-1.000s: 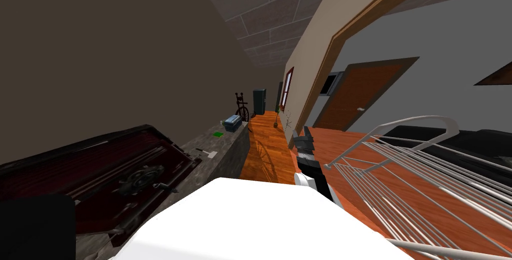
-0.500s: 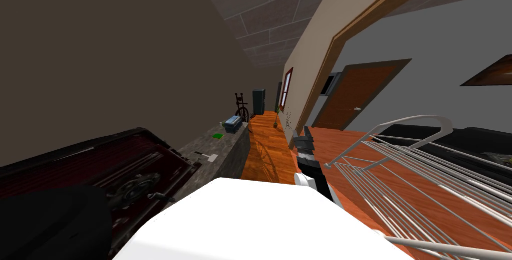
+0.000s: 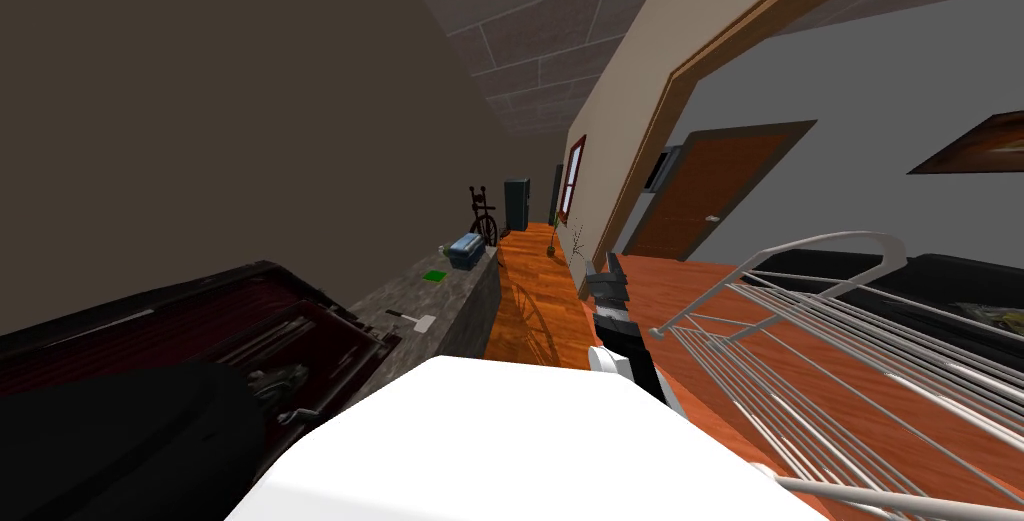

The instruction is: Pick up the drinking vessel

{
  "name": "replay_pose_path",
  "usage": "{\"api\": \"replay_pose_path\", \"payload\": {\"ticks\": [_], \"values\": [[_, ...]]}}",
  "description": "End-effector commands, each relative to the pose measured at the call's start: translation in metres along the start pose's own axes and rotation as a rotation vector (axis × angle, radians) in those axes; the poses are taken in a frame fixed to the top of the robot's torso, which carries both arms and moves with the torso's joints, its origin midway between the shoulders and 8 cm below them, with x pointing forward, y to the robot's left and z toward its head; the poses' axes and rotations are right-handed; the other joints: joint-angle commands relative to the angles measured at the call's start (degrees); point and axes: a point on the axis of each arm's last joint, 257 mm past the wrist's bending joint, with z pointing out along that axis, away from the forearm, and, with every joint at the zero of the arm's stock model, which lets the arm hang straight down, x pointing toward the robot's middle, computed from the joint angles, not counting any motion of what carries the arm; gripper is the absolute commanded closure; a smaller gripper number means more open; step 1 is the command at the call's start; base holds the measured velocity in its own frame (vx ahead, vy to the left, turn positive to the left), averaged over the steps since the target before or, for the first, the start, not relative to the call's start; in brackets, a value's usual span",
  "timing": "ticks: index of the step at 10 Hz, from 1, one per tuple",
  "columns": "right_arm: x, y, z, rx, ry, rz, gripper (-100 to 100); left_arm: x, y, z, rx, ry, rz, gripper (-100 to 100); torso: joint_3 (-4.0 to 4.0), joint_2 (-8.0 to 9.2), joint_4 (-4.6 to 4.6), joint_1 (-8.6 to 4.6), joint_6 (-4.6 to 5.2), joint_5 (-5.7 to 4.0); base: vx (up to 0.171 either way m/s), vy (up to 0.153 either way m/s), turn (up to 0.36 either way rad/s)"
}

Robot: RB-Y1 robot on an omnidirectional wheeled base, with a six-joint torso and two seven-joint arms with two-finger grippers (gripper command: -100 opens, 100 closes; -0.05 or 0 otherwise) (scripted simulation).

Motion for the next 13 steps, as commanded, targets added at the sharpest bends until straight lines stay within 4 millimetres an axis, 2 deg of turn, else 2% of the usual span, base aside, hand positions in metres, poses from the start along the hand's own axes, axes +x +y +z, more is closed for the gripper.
{"api": "replay_pose_path", "payload": {"ticks": [1, 2, 3, 4, 7, 8, 9, 13], "values": [[0.000, 0.000, 0.000, 0.000, 0.000, 0.000, 0, 0.017, 0.007, -0.001, -0.021, 0.048, -0.003, -100, 0.00, 0.00, 0.00, 0.00, 0.00, 0.00, 0.051, 0.016, -0.011], [0.000, 0.000, 0.000, 0.000, 0.000, 0.000, 0, 0.011, 0.005, 0.000, -0.014, 0.028, -0.003, -100, 0.00, -0.01, 0.00, -0.03, 0.00, 0.00, 0.024, 0.006, -0.001], [0.000, 0.000, 0.000, 0.000, 0.000, 0.000, 0, 0.012, 0.005, 0.000, -0.015, 0.032, -0.003, 0, 0.03, 0.06, 0.01, -0.07, 0.00, -0.02, 0.000, 0.000, 0.000], [0.000, 0.000, 0.000, 0.000, 0.000, 0.000, 0, 0.012, 0.009, 0.007, -0.014, 0.029, -0.003, -100, 0.08, 0.13, 0.03, -0.09, -0.01, -0.02, 0.014, 0.000, -0.004], [0.000, 0.000, 0.000, 0.000, 0.000, 0.000, 0, 0.014, 0.016, 0.020, -0.014, 0.026, -0.001, -100, 0.08, 0.12, 0.04, -0.14, -0.01, -0.03, 0.023, -0.011, -0.003], [0.000, 0.000, 0.000, 0.000, 0.000, 0.000, 0, 0.014, 0.015, 0.017, -0.013, 0.027, -0.002, -100, 0.07, 0.12, 0.03, -0.14, -0.01, -0.03, 0.011, -0.004, 0.001], [0.000, 0.000, 0.000, 0.000, 0.000, 0.000, 0, 0.014, 0.015, 0.017, -0.014, 0.027, -0.002, 100, 0.08, 0.14, 0.03, -0.13, -0.01, -0.04, 0.000, 0.000, 0.000], [0.000, 0.000, 0.000, 0.000, 0.000, 0.000, 0, 0.014, 0.015, 0.017, -0.014, 0.028, 0.000, 100, 0.11, 0.18, 0.06, -0.12, -0.02, -0.03, 0.000, 0.000, 0.000]]}}
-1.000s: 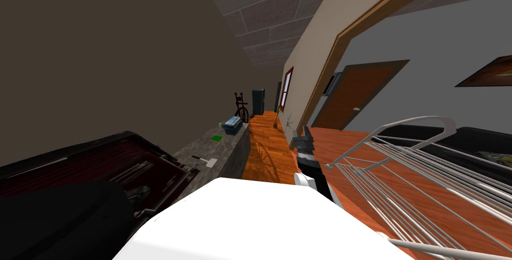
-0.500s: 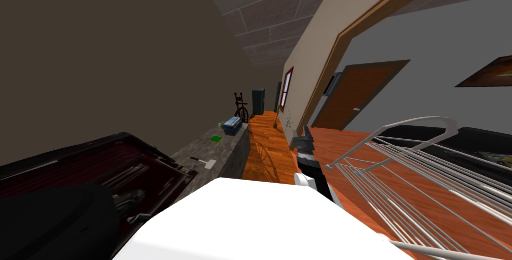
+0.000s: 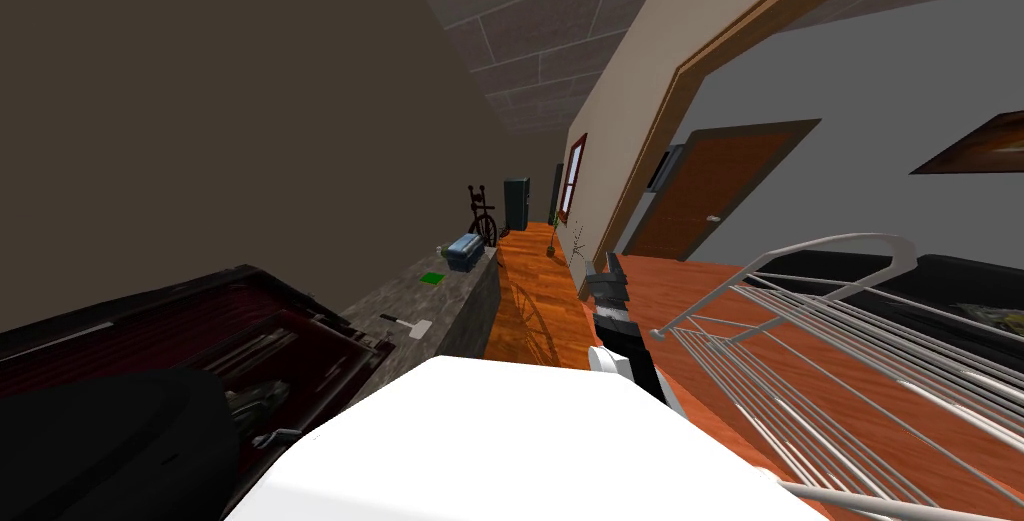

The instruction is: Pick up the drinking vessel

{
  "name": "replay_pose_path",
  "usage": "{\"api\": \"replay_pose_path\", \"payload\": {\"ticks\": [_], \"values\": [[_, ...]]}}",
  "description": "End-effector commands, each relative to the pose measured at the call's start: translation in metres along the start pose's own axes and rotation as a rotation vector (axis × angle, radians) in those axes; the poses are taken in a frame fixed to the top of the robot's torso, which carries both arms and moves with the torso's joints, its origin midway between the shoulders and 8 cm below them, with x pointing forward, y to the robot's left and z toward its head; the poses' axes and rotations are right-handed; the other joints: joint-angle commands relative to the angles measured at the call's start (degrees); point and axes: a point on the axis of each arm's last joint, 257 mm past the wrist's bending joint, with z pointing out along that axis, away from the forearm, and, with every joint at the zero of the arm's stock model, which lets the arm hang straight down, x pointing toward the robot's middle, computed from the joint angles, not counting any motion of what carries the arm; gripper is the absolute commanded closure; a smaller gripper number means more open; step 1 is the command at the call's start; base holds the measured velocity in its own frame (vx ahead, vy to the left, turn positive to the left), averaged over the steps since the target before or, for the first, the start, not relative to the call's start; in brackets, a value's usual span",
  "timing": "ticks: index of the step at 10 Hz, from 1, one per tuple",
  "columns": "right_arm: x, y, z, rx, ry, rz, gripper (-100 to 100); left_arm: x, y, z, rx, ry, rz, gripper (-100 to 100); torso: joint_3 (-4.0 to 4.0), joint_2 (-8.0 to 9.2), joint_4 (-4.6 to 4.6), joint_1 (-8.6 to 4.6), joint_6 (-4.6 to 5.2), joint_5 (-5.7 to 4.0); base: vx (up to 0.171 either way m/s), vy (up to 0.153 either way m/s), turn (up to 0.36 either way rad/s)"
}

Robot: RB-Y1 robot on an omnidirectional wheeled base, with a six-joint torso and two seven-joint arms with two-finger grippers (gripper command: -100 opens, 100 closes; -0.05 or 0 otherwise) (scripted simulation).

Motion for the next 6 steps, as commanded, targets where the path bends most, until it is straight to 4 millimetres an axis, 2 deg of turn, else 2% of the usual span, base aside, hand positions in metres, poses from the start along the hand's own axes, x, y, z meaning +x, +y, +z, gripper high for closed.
{"api": "replay_pose_path", "payload": {"ticks": [1, 2, 4, 5, 6], "values": [[0.000, 0.000, 0.000, 0.000, 0.000, 0.000, 0, 0.000, 0.000, 0.000, 0.000, 0.000, 0.000, 0, 0.00, 0.00, 0.00, 0.00, 0.00, 0.00, 0.000, 0.000, 0.000], [0.000, 0.000, 0.000, 0.000, 0.000, 0.000, 0, -0.002, -0.004, -0.006, 0.000, 0.000, -0.003, 100, 0.00, 0.00, 0.00, 0.01, 0.00, 0.00, -0.014, 0.006, 0.006], [0.000, 0.000, 0.000, 0.000, 0.000, 0.000, 0, -0.002, -0.009, -0.014, 0.000, 0.003, -0.003, 100, 0.02, 0.05, 0.00, 0.01, 0.00, -0.02, -0.027, 0.008, 0.001], [0.000, 0.000, 0.000, 0.000, 0.000, 0.000, 0, -0.003, -0.007, -0.012, -0.001, 0.001, -0.002, 100, 0.04, 0.08, 0.00, 0.01, -0.01, -0.02, -0.013, 0.004, -0.001], [0.000, 0.000, 0.000, 0.000, 0.000, 0.000, 0, -0.003, -0.007, -0.012, -0.001, 0.002, -0.003, 0, 0.03, 0.05, 0.01, 0.02, -0.01, 0.01, 0.000, 0.000, 0.000]]}}
